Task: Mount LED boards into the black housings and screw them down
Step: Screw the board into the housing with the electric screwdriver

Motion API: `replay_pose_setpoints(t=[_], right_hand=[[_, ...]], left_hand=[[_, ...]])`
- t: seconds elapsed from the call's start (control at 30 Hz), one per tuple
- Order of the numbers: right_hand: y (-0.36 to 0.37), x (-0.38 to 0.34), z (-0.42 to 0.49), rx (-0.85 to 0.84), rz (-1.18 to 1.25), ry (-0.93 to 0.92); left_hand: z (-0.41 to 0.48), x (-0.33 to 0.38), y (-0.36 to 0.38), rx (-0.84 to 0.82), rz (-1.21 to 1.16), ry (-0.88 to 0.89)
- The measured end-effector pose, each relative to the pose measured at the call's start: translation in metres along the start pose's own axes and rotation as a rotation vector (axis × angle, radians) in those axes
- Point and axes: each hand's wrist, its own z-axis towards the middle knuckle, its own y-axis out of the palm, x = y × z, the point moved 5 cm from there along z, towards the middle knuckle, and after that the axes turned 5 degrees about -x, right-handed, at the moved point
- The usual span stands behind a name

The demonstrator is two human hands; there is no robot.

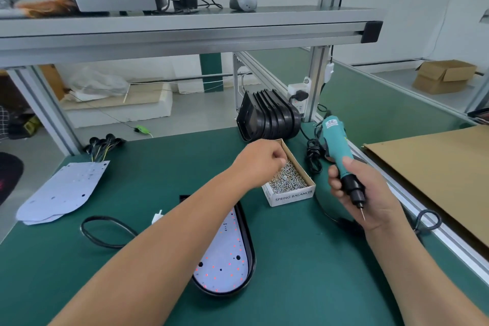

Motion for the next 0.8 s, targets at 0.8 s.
replay_pose_setpoints(t=[0.8], right_hand=[[0.147, 0.022, 0.016, 0.070, 0.591, -0.121]], left_hand=[[-0.165, -0.064, -0.033, 0.016, -1.031, -0.131]])
